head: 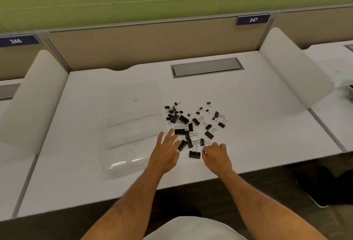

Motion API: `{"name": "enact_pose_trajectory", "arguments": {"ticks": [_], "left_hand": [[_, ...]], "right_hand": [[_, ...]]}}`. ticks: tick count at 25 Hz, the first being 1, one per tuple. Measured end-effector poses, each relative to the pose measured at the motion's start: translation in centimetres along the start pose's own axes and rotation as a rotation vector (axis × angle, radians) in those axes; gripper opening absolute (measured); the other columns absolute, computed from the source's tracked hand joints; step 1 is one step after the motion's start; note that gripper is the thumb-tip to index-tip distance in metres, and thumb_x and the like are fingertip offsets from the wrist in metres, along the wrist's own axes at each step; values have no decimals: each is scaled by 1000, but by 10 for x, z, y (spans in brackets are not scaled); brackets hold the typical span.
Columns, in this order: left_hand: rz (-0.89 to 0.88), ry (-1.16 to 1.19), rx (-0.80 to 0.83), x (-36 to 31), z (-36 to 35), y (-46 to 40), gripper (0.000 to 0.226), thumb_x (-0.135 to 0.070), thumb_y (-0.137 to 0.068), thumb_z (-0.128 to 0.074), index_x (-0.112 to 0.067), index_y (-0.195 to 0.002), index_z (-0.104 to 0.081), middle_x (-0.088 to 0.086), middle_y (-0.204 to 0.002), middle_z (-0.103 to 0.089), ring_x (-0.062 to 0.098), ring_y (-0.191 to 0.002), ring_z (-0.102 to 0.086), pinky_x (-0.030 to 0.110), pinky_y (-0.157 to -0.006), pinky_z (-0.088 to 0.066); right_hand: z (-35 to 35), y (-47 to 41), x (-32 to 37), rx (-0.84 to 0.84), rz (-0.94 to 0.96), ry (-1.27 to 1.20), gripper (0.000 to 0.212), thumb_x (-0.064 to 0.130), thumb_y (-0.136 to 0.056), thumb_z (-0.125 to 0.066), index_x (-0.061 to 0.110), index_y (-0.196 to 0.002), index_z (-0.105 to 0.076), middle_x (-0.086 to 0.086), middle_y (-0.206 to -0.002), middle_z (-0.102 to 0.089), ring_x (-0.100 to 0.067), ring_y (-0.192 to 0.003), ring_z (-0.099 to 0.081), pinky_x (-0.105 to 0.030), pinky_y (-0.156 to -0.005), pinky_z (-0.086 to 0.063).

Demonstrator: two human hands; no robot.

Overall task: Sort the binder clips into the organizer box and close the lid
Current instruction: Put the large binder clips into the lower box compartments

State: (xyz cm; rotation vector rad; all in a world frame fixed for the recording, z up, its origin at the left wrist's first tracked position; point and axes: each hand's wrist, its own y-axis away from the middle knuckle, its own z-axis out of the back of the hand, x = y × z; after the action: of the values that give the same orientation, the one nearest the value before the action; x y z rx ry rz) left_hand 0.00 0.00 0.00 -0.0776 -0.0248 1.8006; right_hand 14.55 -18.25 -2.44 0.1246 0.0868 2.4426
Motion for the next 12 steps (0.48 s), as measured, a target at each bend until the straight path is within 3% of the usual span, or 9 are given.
{"name": "enact_pose_trajectory", "arguments": {"ticks": [5,8,12], "left_hand": [[-83,57,-3,17,-16,-25,31,-28,-89,-61,-20,-118,-66,2,-127,-64,23,-142,-37,57,-118,-14],[-106,120,-7,27,-21,-34,32,-28,-87,-63,-21,-118,-64,0,-122,-65,23,-140,-40,58,-118,-17],[-131,144,30,36,-30,-47,33,-35,-89,-60,-22,-119,-63,-2,-123,-64,21,-140,-38,55,-118,-9]], "right_hand": [[-15,-12,18,37,-215,-90,40,53,-92,-45,20,-103,-66,2,-86,-72,-19,-85,-62,-39,-88,-35],[-24,-16,36,103,-320,-163,67,72,-82,-45,20,-123,-56,-1,-106,-69,-22,-100,-61,-41,-94,-38],[-32,-26,51,118,-429,-229,80,73,-78,-50,19,-137,-42,-3,-121,-63,-24,-110,-56,-42,-95,-41]]}}
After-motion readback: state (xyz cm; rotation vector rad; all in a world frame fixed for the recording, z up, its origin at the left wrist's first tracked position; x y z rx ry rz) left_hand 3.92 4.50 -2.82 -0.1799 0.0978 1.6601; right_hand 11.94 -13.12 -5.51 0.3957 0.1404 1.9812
